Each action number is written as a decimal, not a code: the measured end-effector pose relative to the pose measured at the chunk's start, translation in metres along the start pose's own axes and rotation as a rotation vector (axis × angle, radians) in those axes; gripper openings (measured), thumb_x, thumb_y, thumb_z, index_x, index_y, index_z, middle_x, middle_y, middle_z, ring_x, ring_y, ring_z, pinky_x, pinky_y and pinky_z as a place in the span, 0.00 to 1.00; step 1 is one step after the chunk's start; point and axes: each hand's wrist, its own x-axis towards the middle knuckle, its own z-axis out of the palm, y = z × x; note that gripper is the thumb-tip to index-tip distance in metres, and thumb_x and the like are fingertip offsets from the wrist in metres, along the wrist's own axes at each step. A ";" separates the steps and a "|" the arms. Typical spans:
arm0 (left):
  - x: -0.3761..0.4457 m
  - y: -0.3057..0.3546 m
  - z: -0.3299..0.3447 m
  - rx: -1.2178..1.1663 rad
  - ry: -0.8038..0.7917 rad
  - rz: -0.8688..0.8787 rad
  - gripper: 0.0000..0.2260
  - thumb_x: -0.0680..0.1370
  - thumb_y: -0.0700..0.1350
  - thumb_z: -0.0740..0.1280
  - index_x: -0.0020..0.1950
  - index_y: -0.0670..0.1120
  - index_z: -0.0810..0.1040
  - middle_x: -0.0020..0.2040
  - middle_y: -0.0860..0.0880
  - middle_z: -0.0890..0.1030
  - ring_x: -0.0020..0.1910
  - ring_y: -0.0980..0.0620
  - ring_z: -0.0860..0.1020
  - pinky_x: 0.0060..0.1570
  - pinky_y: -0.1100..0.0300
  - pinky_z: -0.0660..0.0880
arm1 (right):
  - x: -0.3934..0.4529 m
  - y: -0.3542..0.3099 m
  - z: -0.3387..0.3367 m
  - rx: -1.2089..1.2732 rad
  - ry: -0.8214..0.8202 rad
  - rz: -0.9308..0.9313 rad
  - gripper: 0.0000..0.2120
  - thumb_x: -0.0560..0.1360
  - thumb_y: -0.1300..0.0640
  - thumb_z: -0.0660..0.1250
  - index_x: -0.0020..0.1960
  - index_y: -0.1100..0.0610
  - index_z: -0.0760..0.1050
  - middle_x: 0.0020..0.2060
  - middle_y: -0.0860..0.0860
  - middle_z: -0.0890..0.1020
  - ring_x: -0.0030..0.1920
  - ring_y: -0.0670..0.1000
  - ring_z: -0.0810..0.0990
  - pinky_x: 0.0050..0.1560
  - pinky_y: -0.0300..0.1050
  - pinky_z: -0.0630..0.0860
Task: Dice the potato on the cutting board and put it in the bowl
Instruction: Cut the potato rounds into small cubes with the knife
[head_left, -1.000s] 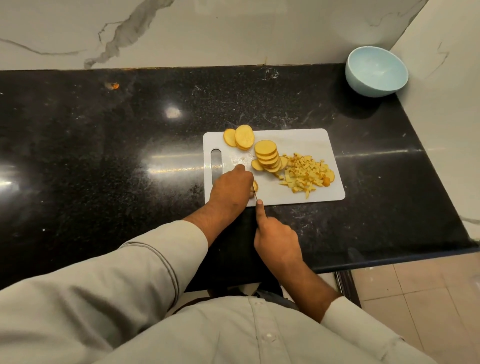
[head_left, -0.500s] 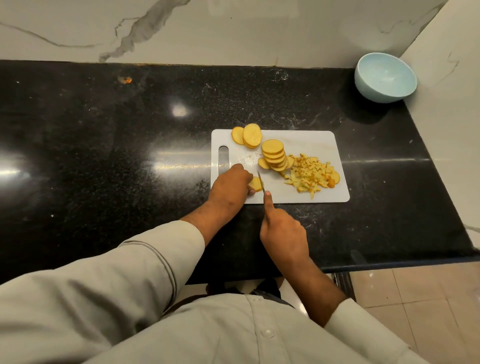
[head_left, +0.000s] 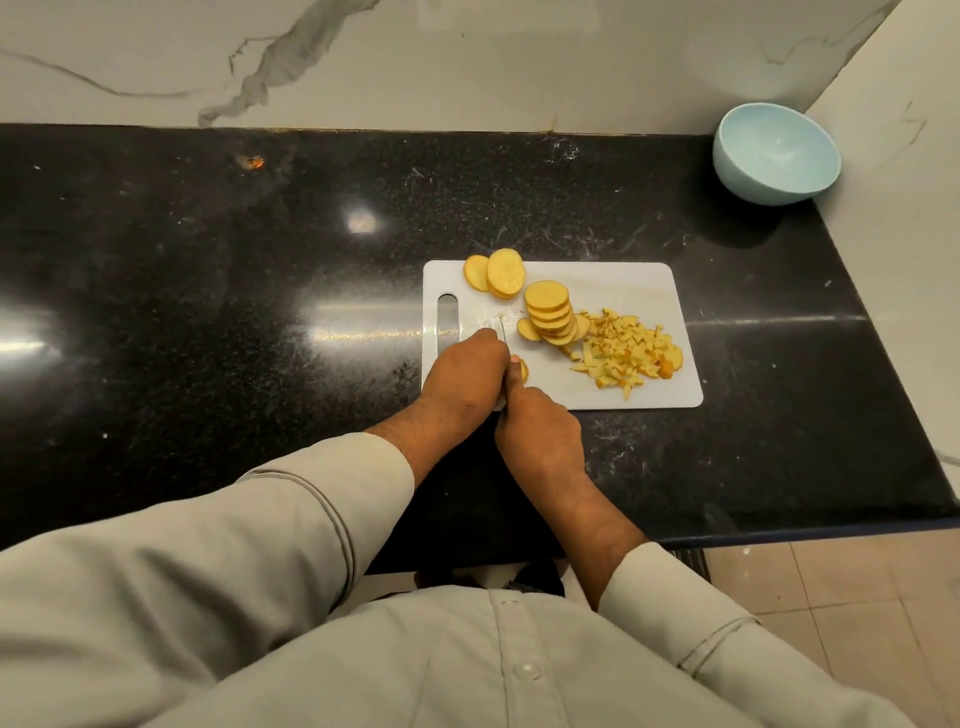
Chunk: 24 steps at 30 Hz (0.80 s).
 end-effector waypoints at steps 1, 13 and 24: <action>-0.001 0.000 0.000 0.005 0.004 0.003 0.07 0.79 0.42 0.63 0.47 0.39 0.78 0.45 0.43 0.72 0.44 0.39 0.78 0.36 0.55 0.66 | -0.002 0.000 0.000 0.000 -0.016 0.006 0.32 0.78 0.58 0.53 0.78 0.51 0.45 0.42 0.53 0.75 0.40 0.57 0.76 0.36 0.49 0.66; -0.008 -0.005 0.007 -0.138 0.053 -0.014 0.07 0.78 0.42 0.66 0.51 0.40 0.80 0.44 0.47 0.70 0.46 0.44 0.77 0.40 0.58 0.68 | -0.092 0.035 0.013 -0.107 -0.054 -0.038 0.29 0.82 0.54 0.51 0.79 0.49 0.41 0.48 0.50 0.77 0.41 0.52 0.79 0.37 0.46 0.71; -0.008 -0.011 0.005 -0.247 0.050 -0.092 0.06 0.76 0.42 0.67 0.45 0.41 0.82 0.37 0.51 0.70 0.34 0.54 0.69 0.32 0.62 0.62 | -0.040 0.008 -0.001 -0.042 0.070 -0.014 0.30 0.80 0.55 0.53 0.79 0.48 0.45 0.44 0.53 0.76 0.41 0.57 0.79 0.35 0.49 0.68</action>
